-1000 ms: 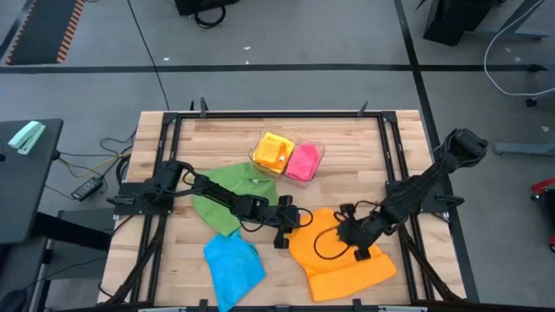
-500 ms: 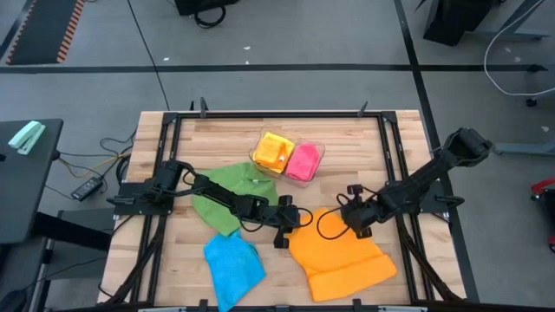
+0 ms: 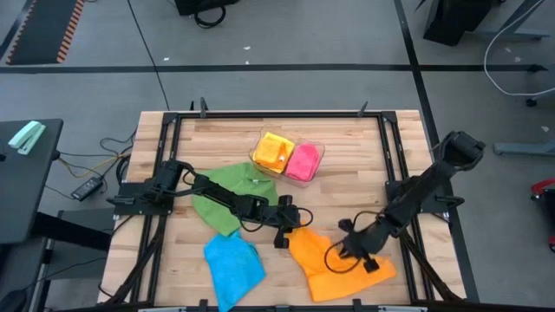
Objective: Fold microfiber towels
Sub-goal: Fold the orange microfiber cloth
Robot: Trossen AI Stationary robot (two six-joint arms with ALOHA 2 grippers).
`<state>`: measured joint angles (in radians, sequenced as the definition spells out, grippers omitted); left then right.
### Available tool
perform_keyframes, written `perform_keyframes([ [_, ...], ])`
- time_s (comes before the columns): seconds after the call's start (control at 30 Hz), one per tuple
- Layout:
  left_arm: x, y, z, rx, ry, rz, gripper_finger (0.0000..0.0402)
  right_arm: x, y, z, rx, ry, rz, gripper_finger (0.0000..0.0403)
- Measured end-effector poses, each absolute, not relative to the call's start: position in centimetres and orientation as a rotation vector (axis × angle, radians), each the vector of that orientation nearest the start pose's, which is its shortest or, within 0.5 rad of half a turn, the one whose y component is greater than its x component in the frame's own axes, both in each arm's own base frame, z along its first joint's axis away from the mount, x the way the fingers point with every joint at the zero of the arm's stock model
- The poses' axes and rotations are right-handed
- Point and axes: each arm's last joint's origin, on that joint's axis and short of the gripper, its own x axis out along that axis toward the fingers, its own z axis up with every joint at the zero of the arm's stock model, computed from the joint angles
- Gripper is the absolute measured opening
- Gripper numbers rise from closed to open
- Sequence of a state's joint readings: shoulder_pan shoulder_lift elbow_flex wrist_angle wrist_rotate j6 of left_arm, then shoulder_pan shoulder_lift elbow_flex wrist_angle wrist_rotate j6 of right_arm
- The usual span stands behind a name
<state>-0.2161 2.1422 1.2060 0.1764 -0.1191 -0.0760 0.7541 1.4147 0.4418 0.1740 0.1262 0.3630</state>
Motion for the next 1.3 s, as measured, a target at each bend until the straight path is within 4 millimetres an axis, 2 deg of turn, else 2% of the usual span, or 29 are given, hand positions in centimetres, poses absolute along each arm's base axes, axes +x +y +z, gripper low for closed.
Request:
perform_keyframes([
  [0.13, 41.7, -8.8, 9.7, 0.054, 0.752, -0.064, 0.0026, 17.7, 17.8, 12.4, -0.042, 0.826, 0.494, 0.0051],
  [0.33, 41.7, -8.8, 9.7, 0.041, 0.753, -0.059, 0.0032, 19.7, 20.2, 12.3, -0.132, 0.816, 0.528, 0.0051],
  [0.5, 41.7, -8.8, 9.7, 0.037, 0.753, -0.057, 0.0034, 21.0, 20.4, 13.2, -0.172, 0.869, 0.495, 0.0051],
  [0.67, 41.7, -8.8, 9.7, 0.038, 0.753, -0.057, 0.0026, 21.2, 19.7, 15.8, -0.213, 0.925, 0.399, 0.0051],
  [0.83, 41.7, -8.8, 9.7, 0.038, 0.753, -0.057, 0.0025, 21.8, 18.4, 17.0, -0.276, 0.881, 0.388, 0.0068],
  [0.93, 41.7, -8.8, 9.7, 0.038, 0.753, -0.057, 0.0032, 22.9, 17.1, 16.7, -0.265, 0.903, 0.363, 0.0099],
  [1.13, 41.7, -8.8, 9.7, 0.038, 0.753, -0.058, 0.0032, 25.1, 14.2, 16.1, -0.266, 0.930, 0.314, 0.0186],
  [1.3, 41.7, -8.8, 9.7, 0.039, 0.754, -0.058, 0.0024, 26.4, 12.0, 15.8, -0.184, 0.967, 0.405, 0.0223],
])
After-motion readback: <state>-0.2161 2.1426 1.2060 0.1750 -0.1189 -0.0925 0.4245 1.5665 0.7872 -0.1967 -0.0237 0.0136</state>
